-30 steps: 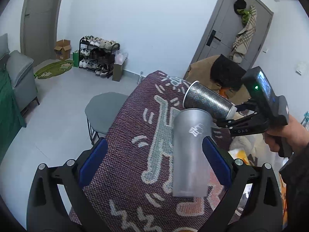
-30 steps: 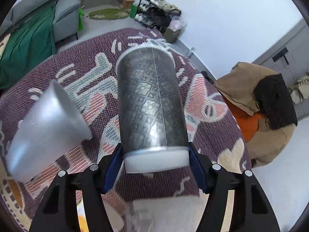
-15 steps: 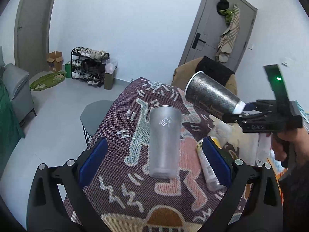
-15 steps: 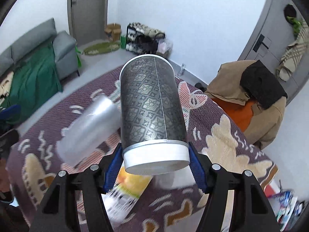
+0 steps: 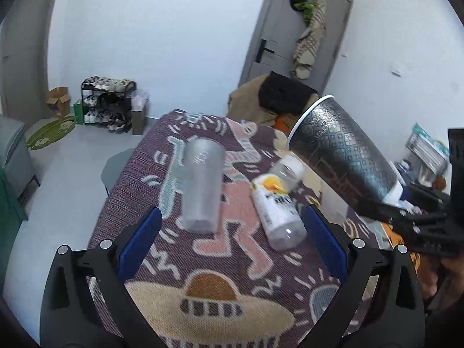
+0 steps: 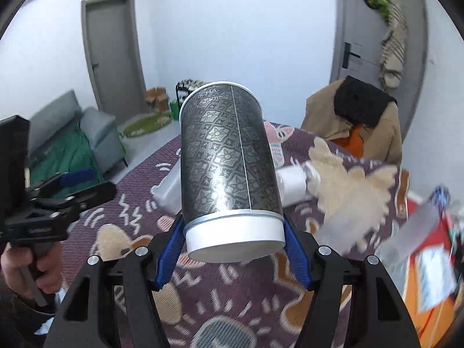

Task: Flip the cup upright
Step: 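Rotate the right gripper to turn the dark cup rim-up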

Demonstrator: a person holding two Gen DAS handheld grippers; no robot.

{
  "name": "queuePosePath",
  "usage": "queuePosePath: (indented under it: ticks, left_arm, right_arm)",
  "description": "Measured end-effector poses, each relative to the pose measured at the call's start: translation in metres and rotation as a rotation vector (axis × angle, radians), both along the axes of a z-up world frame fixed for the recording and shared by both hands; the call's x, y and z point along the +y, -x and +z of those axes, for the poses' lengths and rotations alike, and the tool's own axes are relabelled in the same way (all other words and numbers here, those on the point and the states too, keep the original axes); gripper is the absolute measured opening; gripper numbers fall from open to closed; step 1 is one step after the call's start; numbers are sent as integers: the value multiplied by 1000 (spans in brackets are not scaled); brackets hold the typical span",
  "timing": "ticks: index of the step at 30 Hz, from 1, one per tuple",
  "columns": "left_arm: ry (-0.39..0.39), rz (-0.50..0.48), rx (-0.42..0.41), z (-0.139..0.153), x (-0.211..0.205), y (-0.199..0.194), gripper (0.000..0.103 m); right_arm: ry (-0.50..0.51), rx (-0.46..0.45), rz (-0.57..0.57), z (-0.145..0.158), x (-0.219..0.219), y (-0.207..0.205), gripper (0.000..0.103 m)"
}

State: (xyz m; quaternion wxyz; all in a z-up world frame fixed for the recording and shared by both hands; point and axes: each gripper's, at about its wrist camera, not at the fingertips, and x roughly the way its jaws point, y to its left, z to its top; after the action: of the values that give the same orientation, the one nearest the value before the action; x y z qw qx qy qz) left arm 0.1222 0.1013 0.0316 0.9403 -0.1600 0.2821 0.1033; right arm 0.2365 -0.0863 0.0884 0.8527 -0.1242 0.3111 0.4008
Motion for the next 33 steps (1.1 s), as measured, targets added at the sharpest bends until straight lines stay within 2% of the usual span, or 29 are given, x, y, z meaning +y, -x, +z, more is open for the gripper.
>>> queuePosePath:
  ticks: [7, 14, 21, 28, 29, 30, 32, 33]
  left_arm:
    - [-21, -82, 17, -1, -33, 2, 97]
    - [-31, -154, 53, -12, -58, 2, 97]
    - [-31, -206, 103, -27, -73, -3, 97]
    - [-33, -239, 151, -40, -83, -8, 97]
    - [-32, -242, 154, -39, -83, -9, 97]
    - [-31, -246, 158, -39, -84, -10, 97]
    - [-18, -257, 162, -37, -85, -13, 97]
    - [-12, -262, 164, -36, -86, -15, 97]
  right_arm:
    - [-90, 74, -123, -32, -53, 33, 64]
    - [-106, 139, -211, -71, -83, 52, 64]
    - [-108, 195, -267, -108, -94, 59, 64]
    - [-73, 257, -298, -140, -85, 58, 66]
    - [-72, 269, -299, -142, -85, 57, 72]
    - [-86, 283, -290, -142, -87, 57, 83]
    - [-136, 276, -275, -136, -94, 58, 92]
    - [-160, 268, -266, -131, -99, 60, 93]
